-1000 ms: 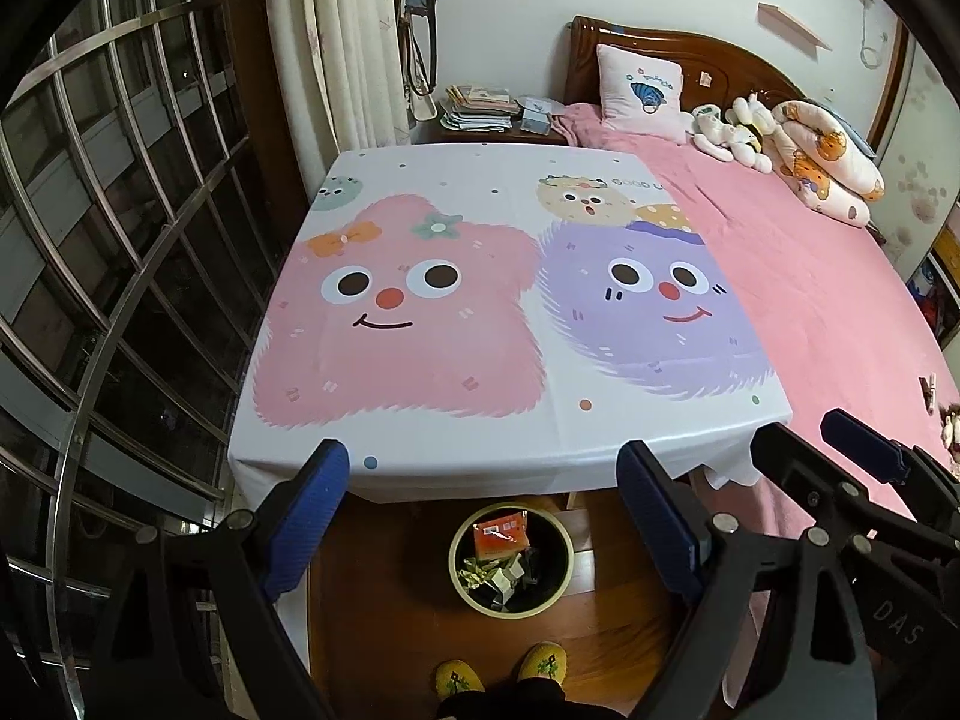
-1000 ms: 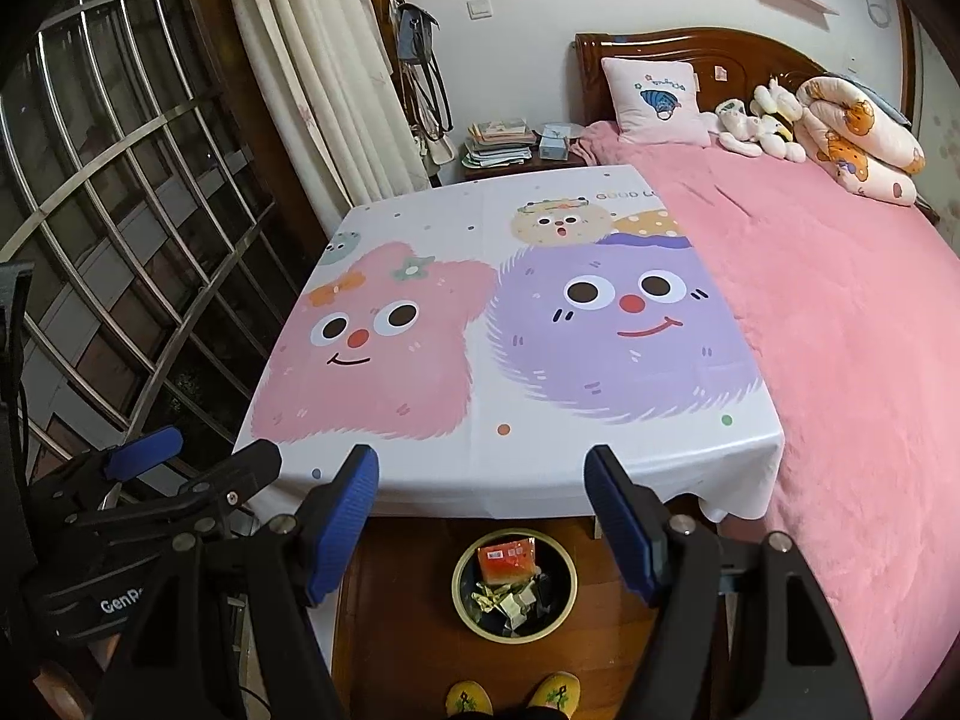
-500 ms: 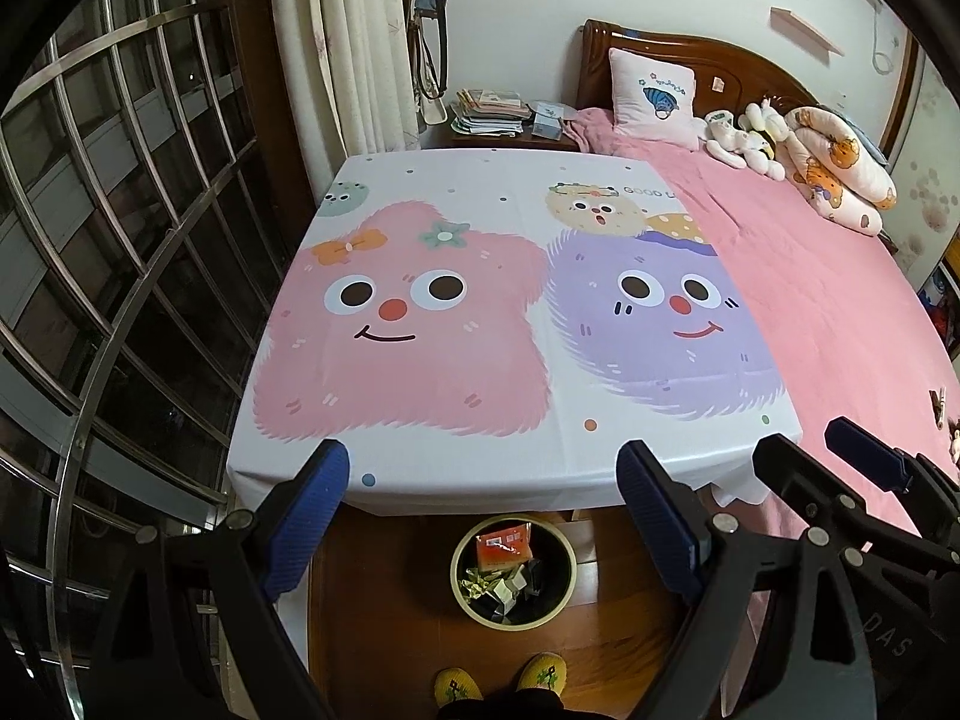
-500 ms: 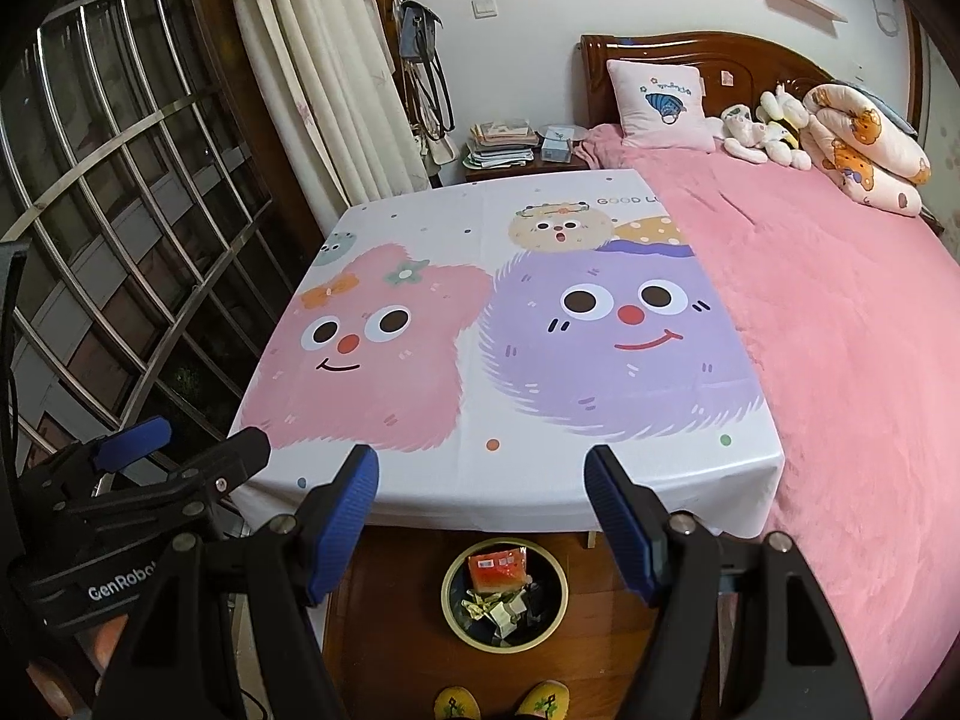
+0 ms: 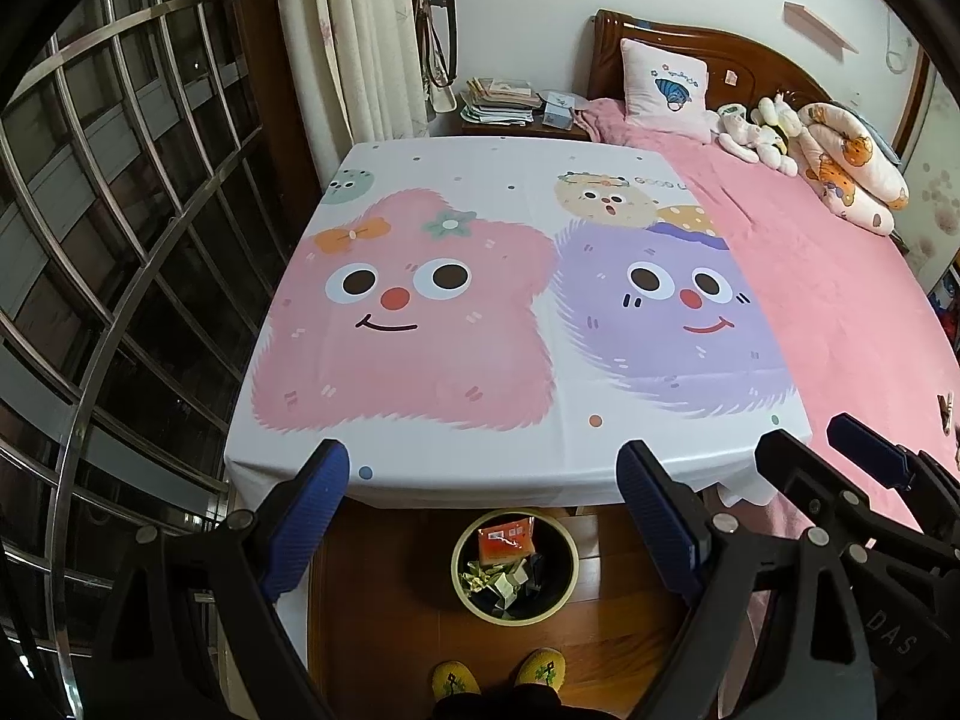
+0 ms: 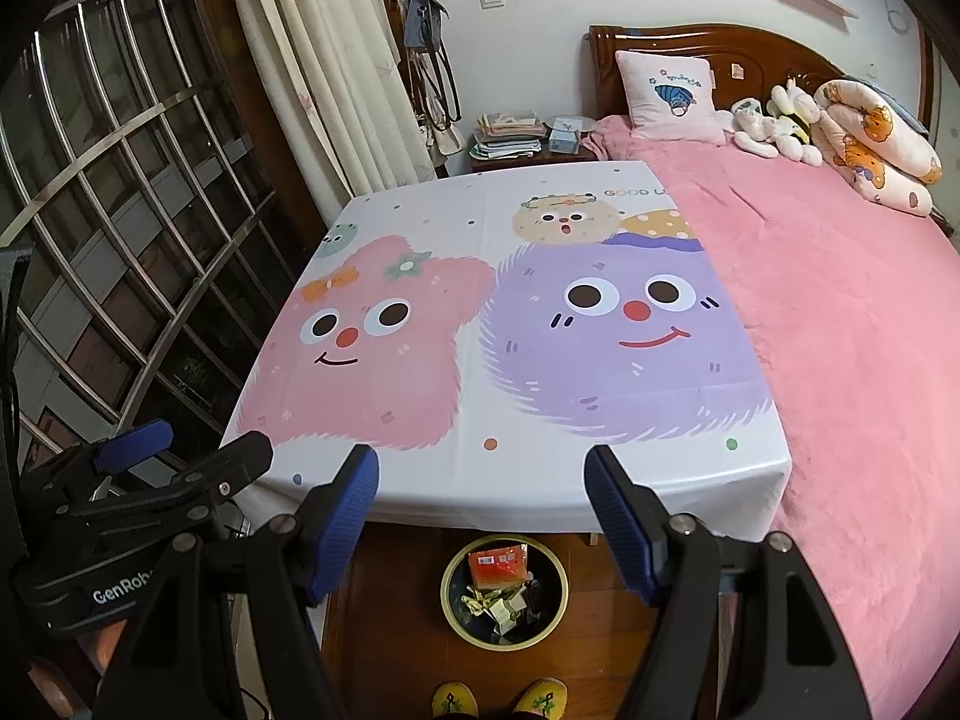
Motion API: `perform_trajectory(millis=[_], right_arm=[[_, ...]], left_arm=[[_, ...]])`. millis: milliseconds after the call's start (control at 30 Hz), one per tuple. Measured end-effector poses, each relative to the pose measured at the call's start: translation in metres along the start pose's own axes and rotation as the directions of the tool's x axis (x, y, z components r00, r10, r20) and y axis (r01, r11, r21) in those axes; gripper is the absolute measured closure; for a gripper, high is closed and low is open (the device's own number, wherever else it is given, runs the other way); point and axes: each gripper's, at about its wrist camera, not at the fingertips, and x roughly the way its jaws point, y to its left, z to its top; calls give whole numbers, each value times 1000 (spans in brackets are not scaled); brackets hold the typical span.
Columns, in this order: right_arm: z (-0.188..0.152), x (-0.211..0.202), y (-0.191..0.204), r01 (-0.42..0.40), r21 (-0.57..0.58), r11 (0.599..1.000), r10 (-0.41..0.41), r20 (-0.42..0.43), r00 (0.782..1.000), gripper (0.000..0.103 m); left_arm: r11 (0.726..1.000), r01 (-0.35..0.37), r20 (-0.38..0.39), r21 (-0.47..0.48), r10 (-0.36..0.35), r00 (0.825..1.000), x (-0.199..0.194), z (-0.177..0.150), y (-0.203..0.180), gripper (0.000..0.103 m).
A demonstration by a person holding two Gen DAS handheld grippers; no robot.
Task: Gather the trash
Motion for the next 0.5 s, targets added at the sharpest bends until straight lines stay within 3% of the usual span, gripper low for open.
perform_trajectory(millis=[500], right_arm=[[0, 4, -3, -9, 2, 1000, 9, -6, 1000, 31]], left_arm=[[1000, -5, -26, 0, 5, 1000, 9, 2, -1, 14]])
